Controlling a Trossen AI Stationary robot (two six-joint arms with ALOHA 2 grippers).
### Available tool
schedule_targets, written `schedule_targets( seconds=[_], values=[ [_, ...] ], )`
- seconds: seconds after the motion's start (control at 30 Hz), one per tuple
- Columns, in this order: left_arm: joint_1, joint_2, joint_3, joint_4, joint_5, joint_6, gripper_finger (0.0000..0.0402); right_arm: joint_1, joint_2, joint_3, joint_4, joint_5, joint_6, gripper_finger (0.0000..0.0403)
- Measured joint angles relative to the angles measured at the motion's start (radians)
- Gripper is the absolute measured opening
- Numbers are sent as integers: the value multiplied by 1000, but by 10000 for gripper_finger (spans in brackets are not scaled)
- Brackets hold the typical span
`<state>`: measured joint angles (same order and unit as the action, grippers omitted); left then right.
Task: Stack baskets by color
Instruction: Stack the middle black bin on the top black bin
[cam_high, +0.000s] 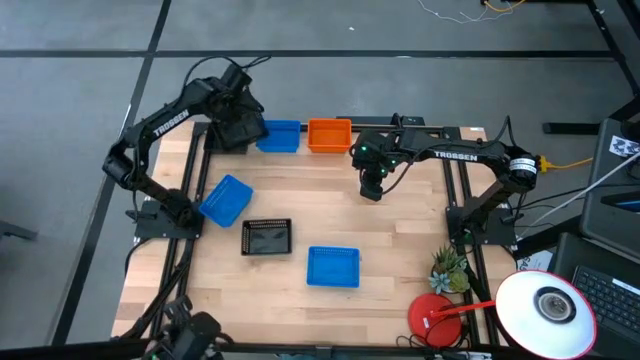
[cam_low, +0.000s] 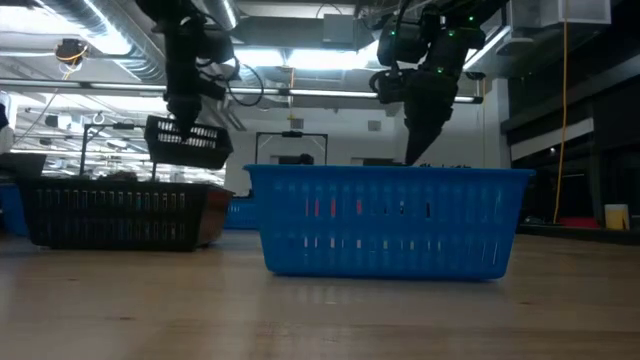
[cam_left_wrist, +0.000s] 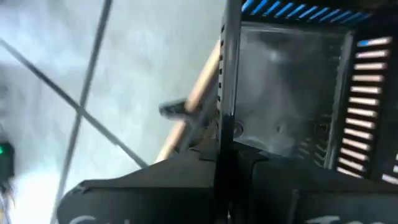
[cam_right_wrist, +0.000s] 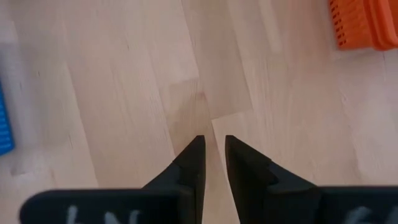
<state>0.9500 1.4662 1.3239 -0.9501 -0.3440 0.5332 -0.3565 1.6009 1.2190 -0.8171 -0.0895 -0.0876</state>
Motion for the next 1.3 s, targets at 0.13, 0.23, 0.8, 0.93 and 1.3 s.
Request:
schedule_targets(
  seconds=[0.13,0.23,0.8,0.93,1.3],
  values=[
    [8,0,0,134,40,142,0,0,0,0,16,0,-7,63],
    [8,0,0,249,73,295,0,0,0,0,19,0,-9,63],
    [198,78,0,198,11,701,0,0,0,0,28,-1,1,63],
    [195,128,1,131,83,644,0,0,0,0,29,-1,1,63],
    [204,192,0,22,74,649,0,0,0,0,29,-1,-27,63]
  ],
)
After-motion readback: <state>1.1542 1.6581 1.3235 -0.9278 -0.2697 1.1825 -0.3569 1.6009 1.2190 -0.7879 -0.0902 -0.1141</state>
